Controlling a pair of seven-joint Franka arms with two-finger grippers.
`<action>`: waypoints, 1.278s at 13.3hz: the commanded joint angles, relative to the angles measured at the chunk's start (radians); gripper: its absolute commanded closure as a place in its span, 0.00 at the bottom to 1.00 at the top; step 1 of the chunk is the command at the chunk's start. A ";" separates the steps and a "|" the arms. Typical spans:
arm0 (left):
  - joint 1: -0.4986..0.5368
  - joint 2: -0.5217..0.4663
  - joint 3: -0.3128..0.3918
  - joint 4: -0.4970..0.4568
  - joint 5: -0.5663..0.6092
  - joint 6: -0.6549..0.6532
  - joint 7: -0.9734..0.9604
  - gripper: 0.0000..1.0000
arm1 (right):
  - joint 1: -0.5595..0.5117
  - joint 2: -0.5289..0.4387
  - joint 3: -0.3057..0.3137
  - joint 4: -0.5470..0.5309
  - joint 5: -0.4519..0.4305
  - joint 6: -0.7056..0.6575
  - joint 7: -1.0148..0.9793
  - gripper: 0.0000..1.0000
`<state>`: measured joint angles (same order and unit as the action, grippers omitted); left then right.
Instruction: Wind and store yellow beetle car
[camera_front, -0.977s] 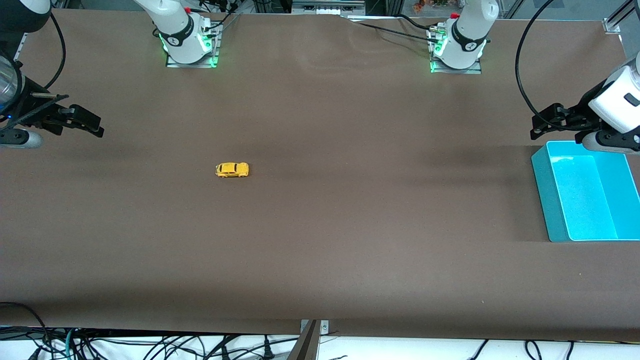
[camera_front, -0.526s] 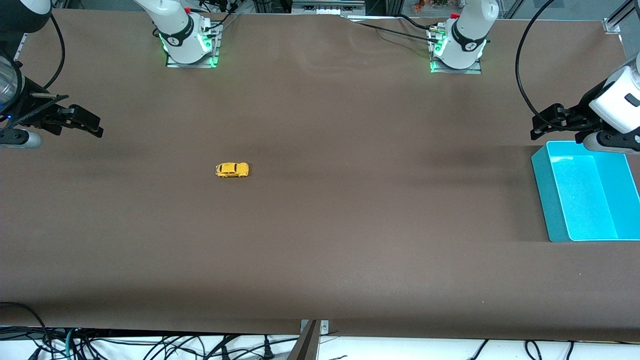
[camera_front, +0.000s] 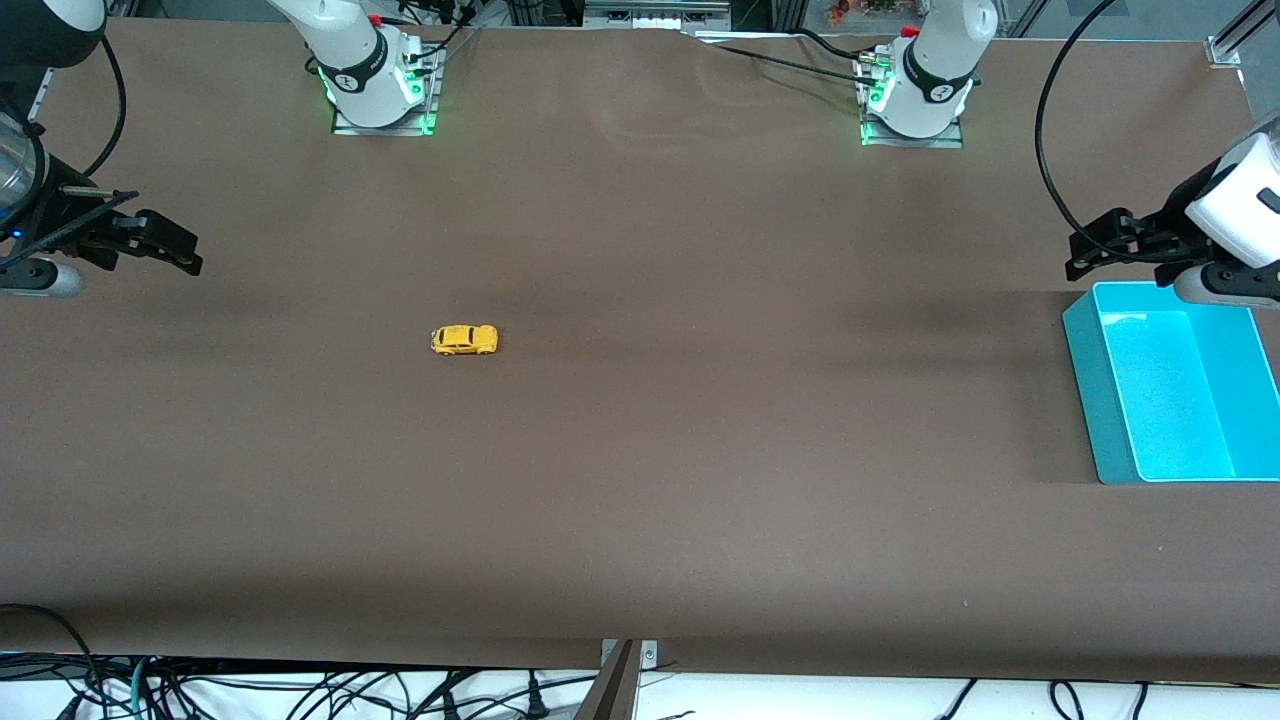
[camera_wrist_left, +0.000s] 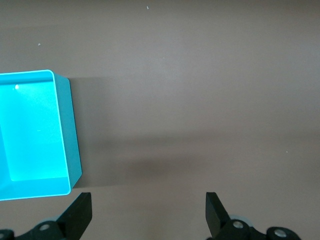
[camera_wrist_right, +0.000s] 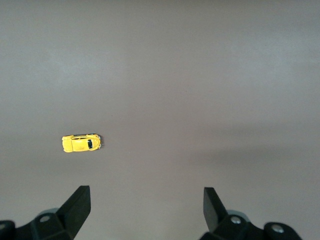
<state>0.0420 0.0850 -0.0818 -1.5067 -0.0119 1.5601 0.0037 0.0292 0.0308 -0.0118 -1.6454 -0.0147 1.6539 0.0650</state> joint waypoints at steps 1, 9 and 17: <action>0.006 -0.007 -0.001 0.002 -0.023 -0.006 -0.008 0.00 | 0.000 -0.002 0.004 0.013 -0.013 -0.016 -0.007 0.00; 0.006 -0.007 -0.001 0.002 -0.023 -0.006 -0.008 0.00 | 0.003 0.009 0.009 0.009 -0.013 -0.017 -0.007 0.00; 0.006 -0.007 -0.001 0.003 -0.025 -0.006 -0.005 0.00 | 0.012 0.021 0.006 0.009 -0.007 -0.019 -0.025 0.00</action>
<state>0.0420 0.0850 -0.0818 -1.5067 -0.0119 1.5601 0.0035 0.0413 0.0469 -0.0038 -1.6459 -0.0160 1.6497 0.0605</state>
